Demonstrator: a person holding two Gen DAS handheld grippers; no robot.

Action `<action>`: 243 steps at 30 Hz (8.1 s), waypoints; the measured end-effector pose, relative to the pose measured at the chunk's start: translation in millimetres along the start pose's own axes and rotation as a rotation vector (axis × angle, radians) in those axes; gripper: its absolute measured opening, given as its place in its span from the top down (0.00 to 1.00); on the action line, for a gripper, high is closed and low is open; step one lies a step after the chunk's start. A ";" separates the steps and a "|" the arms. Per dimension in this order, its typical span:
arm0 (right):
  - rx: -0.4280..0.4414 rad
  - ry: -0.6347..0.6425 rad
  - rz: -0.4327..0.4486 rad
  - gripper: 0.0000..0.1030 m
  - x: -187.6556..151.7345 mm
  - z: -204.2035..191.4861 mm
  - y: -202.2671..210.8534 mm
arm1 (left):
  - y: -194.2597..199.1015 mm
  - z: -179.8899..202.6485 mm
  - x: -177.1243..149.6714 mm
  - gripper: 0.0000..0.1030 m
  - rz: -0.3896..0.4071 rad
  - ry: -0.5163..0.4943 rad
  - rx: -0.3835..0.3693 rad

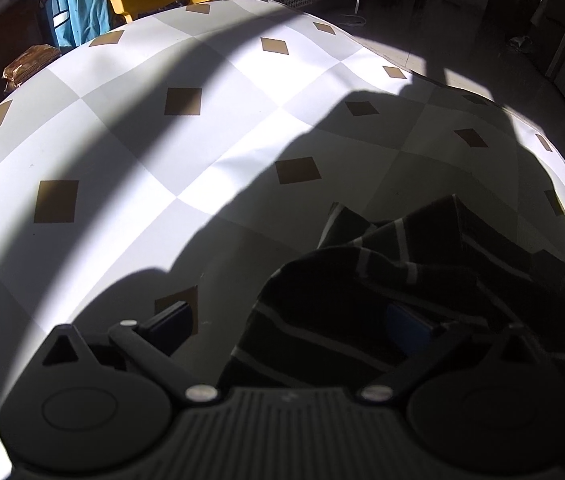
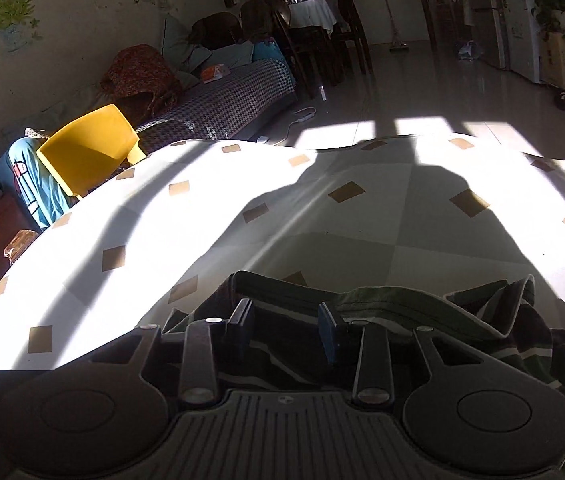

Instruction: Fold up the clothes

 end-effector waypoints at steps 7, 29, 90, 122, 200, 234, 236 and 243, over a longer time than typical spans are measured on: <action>-0.048 0.003 -0.054 0.66 -12.9 30.9 18.3 | -3.0 20.4 -8.0 0.00 0.022 -0.078 -0.015; -0.257 0.147 -0.239 0.57 -60.5 51.6 45.5 | -6.0 24.6 -50.8 0.00 0.006 -0.172 -0.041; -0.190 0.034 -0.190 0.54 -141.0 -5.8 153.9 | 51.8 -71.6 -140.4 0.00 -0.019 -0.015 0.071; -0.193 -0.237 0.013 0.54 -101.8 33.7 119.4 | 25.7 -117.3 -99.8 0.00 -0.086 0.321 0.089; -0.379 -0.132 -0.160 0.62 -176.4 13.7 234.4 | 80.5 -60.1 -165.2 0.00 0.005 -0.052 -0.045; -0.546 -0.188 -0.215 0.91 -200.2 19.9 248.2 | 109.4 -74.9 -225.5 0.00 -0.012 -0.293 0.070; -0.550 -0.213 -0.213 0.87 -200.9 21.9 250.9 | 109.4 -75.8 -225.4 0.00 -0.023 -0.288 0.064; -0.496 -0.391 -0.125 0.76 -199.1 35.0 267.1 | 113.7 -79.0 -221.8 0.00 -0.016 -0.238 0.037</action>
Point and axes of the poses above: each gripper's, at about its wrist camera, not at the fingertips, and y roughly against the way its jaws point, z to its right, x to its top, the point moved 2 cm from there along -y, roughly the way its jaws point, and after that the axes turned 11 degrees about x, right-handed, at the moved point
